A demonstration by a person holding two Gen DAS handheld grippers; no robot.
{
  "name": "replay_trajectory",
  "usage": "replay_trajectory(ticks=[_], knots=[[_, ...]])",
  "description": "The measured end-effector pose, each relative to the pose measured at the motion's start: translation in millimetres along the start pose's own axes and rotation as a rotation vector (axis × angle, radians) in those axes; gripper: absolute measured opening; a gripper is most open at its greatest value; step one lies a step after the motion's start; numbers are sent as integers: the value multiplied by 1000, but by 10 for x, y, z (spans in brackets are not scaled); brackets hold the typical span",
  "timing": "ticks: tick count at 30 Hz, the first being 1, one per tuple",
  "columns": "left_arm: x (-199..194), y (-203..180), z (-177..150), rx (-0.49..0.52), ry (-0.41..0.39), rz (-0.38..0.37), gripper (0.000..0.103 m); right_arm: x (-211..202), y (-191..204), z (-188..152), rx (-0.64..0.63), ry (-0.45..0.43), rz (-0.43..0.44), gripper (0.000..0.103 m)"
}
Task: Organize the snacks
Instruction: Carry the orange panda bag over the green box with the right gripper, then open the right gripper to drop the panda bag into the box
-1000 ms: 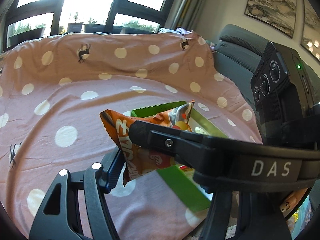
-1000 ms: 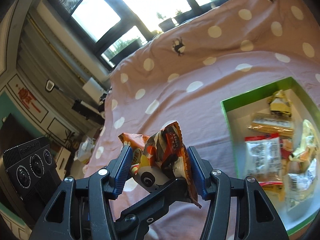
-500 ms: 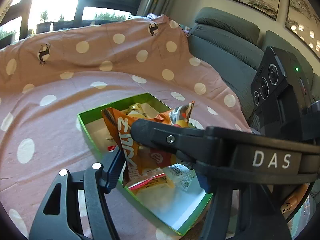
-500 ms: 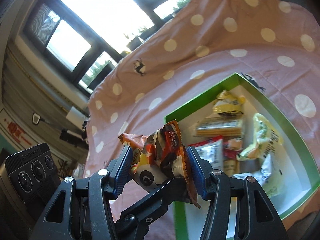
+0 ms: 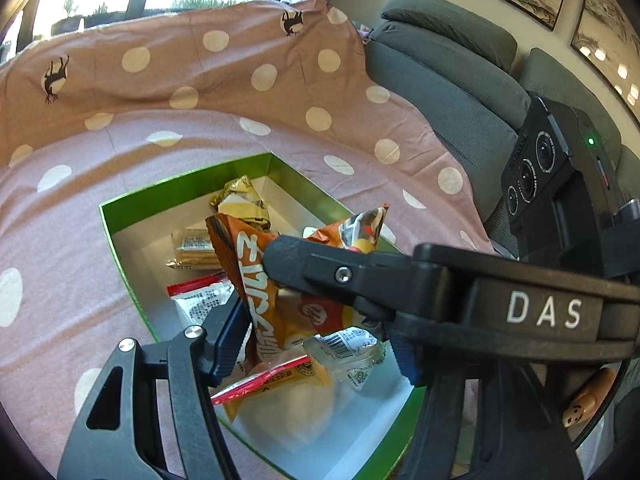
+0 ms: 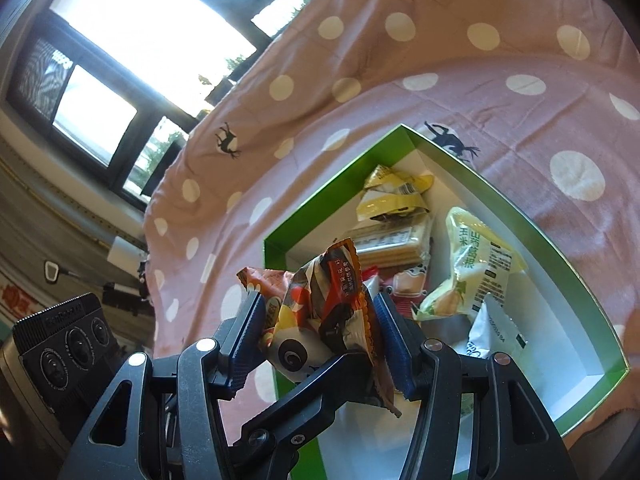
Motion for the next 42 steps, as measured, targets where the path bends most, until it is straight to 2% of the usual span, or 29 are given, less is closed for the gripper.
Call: replay_trajectory(ticks=[14, 29, 32, 37, 42], knots=[[211, 81, 3, -40, 60, -20, 62, 160, -211, 41, 76, 55, -23, 59], [269, 121, -12, -58, 59, 9, 65, 210, -297, 54, 127, 62, -76, 59], [256, 118, -16, -62, 61, 21, 72, 194, -298, 46, 135, 57, -86, 60], [120, 69, -32, -38, 19, 68, 83, 123, -303, 40, 152, 24, -152, 62], [-73, 58, -74, -38, -11, 119, 86, 39, -255, 26, 146, -10, -209, 69]])
Point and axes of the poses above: each gripper's, at about its wrist camera, not at the fingertips, and x roughly the way its jaws point, y to its left, z to its top, the point moved 3 cm from there along x, roughly the way its jaws point, and after that the axes turned 15 degrees about y, right-handed, at the moved point
